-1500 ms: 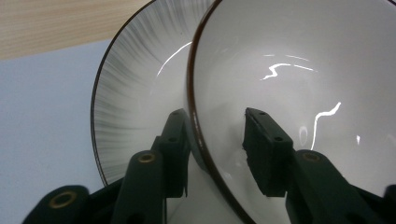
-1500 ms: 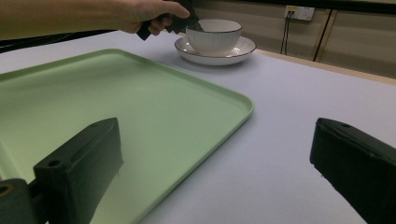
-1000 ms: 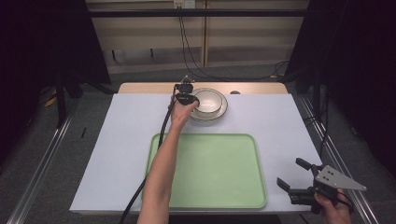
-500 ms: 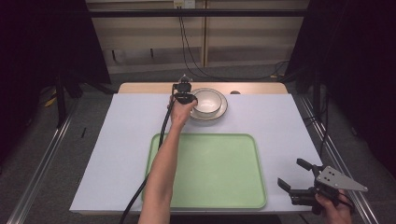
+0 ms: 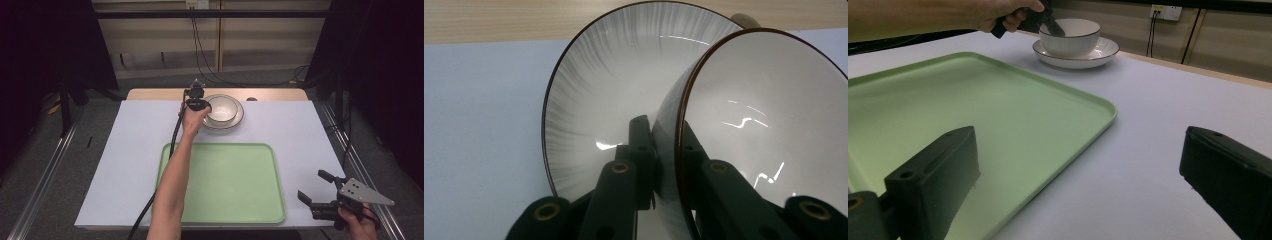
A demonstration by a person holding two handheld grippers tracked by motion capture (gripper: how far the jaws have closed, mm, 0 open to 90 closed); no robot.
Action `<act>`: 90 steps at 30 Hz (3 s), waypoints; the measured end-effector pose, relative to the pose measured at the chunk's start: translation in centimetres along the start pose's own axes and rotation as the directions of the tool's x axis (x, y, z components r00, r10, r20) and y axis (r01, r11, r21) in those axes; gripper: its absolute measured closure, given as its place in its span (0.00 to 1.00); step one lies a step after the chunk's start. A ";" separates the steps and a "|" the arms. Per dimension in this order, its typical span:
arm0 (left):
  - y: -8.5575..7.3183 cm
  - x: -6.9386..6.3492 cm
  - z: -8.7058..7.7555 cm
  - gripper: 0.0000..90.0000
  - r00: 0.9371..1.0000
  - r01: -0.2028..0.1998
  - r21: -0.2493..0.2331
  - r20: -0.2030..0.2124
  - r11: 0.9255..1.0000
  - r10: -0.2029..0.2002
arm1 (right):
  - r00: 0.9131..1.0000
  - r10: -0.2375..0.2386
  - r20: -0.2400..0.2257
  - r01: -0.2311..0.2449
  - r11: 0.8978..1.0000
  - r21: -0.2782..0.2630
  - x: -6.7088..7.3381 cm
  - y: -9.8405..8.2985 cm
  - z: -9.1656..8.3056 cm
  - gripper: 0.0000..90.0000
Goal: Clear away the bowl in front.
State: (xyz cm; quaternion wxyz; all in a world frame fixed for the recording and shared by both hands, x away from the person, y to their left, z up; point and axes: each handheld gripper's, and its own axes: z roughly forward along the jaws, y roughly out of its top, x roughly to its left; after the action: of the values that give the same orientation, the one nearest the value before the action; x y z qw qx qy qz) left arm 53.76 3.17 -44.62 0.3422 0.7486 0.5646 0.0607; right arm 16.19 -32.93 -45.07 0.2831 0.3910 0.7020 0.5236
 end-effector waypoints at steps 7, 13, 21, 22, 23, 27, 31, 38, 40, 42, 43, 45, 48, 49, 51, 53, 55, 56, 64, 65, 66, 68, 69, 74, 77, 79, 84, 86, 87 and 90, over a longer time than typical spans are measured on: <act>0.3 -0.1 -1.0 0.92 1.000 -0.010 -0.017 0.011 1.000 0.010 | 1.000 -0.005 0.001 0.005 1.000 -0.006 0.0 0.0 0.0 0.02; 0.5 -0.1 -2.3 0.92 1.000 -0.017 -0.038 0.025 0.999 0.018 | 1.000 -0.004 0.001 0.004 1.000 -0.018 0.0 0.1 -0.2 0.02; 0.5 0.1 -4.0 0.92 0.999 -0.025 -0.048 0.038 0.999 0.027 | 1.000 -0.012 0.003 0.012 1.000 -0.027 0.2 0.1 -0.2 0.01; 0.5 0.3 -4.2 0.92 0.999 -0.031 -0.046 0.042 0.998 0.033 | 1.000 -0.013 0.003 0.013 1.000 -0.028 0.1 0.1 -0.2 0.01; 0.5 0.3 -4.5 0.92 0.998 -0.030 -0.047 0.046 0.998 0.032 | 1.000 -0.009 0.007 0.009 0.999 -0.030 0.2 0.1 -0.2 0.01; 0.6 0.3 -5.4 0.92 0.997 -0.037 -0.056 0.060 0.998 0.040 | 1.000 -0.011 -0.001 0.011 0.999 -0.033 0.1 0.1 -0.3 0.01; 0.5 0.2 -6.0 0.92 0.996 -0.060 -0.045 0.065 0.997 0.063 | 1.000 -0.010 0.002 0.010 0.999 -0.031 0.2 0.1 -0.2 0.01; 0.6 -0.5 -7.4 0.92 0.991 -0.102 -0.050 0.076 0.994 0.106 | 1.000 -0.020 -0.007 0.019 0.999 -0.045 0.2 0.1 -0.3 0.01; 0.6 -0.9 -8.1 0.92 0.988 -0.111 -0.063 0.099 0.992 0.117 | 1.000 -0.021 -0.007 0.020 0.999 -0.046 0.2 0.1 -0.2 0.00; 0.6 -1.2 -8.5 0.92 0.985 -0.118 -0.068 0.121 0.991 0.125 | 1.000 -0.022 -0.010 0.021 0.999 -0.046 0.2 0.1 -0.2 0.00; 0.6 -1.4 -8.6 0.92 0.985 -0.117 -0.074 0.119 0.990 0.125 | 1.000 -0.022 -0.010 0.022 0.999 -0.046 0.2 0.1 -0.2 0.00; 0.6 -1.9 -8.9 0.92 0.984 -0.134 -0.068 0.113 0.989 0.141 | 1.000 -0.019 -0.008 0.019 0.999 -0.048 0.3 0.2 -0.2 0.00; 0.3 -2.6 -9.4 0.92 0.979 -0.151 -0.068 0.131 0.986 0.159 | 0.999 -0.034 -0.009 0.034 0.998 -0.044 0.2 0.2 -0.3 0.01; 0.3 -2.8 -9.6 0.92 0.976 -0.158 -0.066 0.140 0.985 0.166 | 1.000 -0.028 -0.012 0.027 0.999 -0.043 0.2 0.2 -0.3 0.00; 0.1 -3.5 -9.8 0.92 0.972 -0.174 -0.074 0.147 0.982 0.184 | 0.999 -0.031 -0.007 0.031 0.998 -0.046 0.3 0.2 -0.2 0.00; 0.1 -4.0 -10.0 0.92 0.967 -0.187 -0.069 0.163 0.980 0.196 | 1.000 -0.028 -0.013 0.027 0.999 -0.045 0.3 0.2 -0.3 0.00; 0.0 -4.4 -10.2 0.92 0.963 -0.201 -0.074 0.167 0.977 0.211 | 1.000 -0.027 -0.014 0.026 0.999 -0.045 0.3 0.2 -0.3 0.00; -0.1 -4.7 -10.3 0.92 0.960 -0.210 -0.068 0.174 0.975 0.219 | 0.999 -0.033 -0.011 0.033 0.998 -0.047 0.3 0.2 -0.3 0.01; -0.7 -6.1 -10.1 0.92 0.944 -0.244 -0.057 0.214 0.968 0.251 | 0.999 -0.034 -0.014 0.033 0.998 -0.049 0.3 0.2 -0.3 0.00; -0.8 -6.3 -10.1 0.92 0.944 -0.245 -0.058 0.213 0.968 0.251 | 0.999 -0.033 -0.011 0.032 0.998 -0.052 0.3 0.2 -0.3 0.00; -0.9 -6.5 -10.0 0.92 0.942 -0.251 -0.055 0.215 0.966 0.257 | 0.999 -0.033 -0.010 0.033 0.998 -0.052 0.3 0.2 -0.3 0.00; -1.2 -6.8 -9.9 0.92 0.940 -0.256 -0.048 0.220 0.965 0.260 | 1.000 -0.030 -0.009 0.030 0.998 -0.052 0.3 0.2 -0.3 0.00; -1.3 -6.9 -9.8 0.92 0.937 -0.263 -0.048 0.225 0.963 0.267 | 0.999 -0.031 -0.010 0.030 0.998 -0.051 0.3 0.2 -0.3 0.00; -1.8 -7.4 -9.6 0.92 0.935 -0.252 -0.062 0.240 0.966 0.259 | 0.999 -0.035 -0.015 0.035 0.998 -0.053 0.3 0.2 -0.3 0.00; -2.2 -7.8 -9.4 0.92 0.933 -0.249 -0.060 0.255 0.967 0.256 | 0.999 -0.033 -0.013 0.032 0.998 -0.056 0.3 0.2 -0.3 0.00; -2.4 -8.2 -9.3 0.92 0.928 -0.273 -0.048 0.249 0.961 0.276 | 0.999 -0.035 -0.012 0.034 0.998 -0.053 0.3 0.2 -0.3 0.00; -2.9 -9.3 -8.9 0.92 0.916 -0.294 -0.047 0.270 0.955 0.296 | 0.999 -0.033 -0.010 0.032 0.998 -0.054 0.3 0.2 -0.3 0.00; -3.1 -9.6 -8.6 0.92 0.913 -0.306 -0.033 0.273 0.952 0.303 | 1.000 -0.029 -0.009 0.029 0.998 -0.055 0.3 0.3 -0.3 0.01; -3.2 -9.8 -8.5 0.92 0.911 -0.317 -0.031 0.270 0.948 0.313 | 0.999 -0.031 -0.013 0.030 0.998 -0.056 0.3 0.3 -0.3 0.01; -3.4 -10.4 -8.1 0.92 0.904 -0.334 -0.018 0.276 0.942 0.326 | 0.999 -0.030 -0.013 0.029 0.998 -0.053 0.3 0.2 -0.3 0.01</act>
State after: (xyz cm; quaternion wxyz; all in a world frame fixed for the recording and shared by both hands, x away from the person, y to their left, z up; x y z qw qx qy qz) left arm 43.45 -2.01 -37.43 0.3909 0.8394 0.3775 0.0047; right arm 15.81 -32.81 -44.73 0.2962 0.3692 0.6955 0.5405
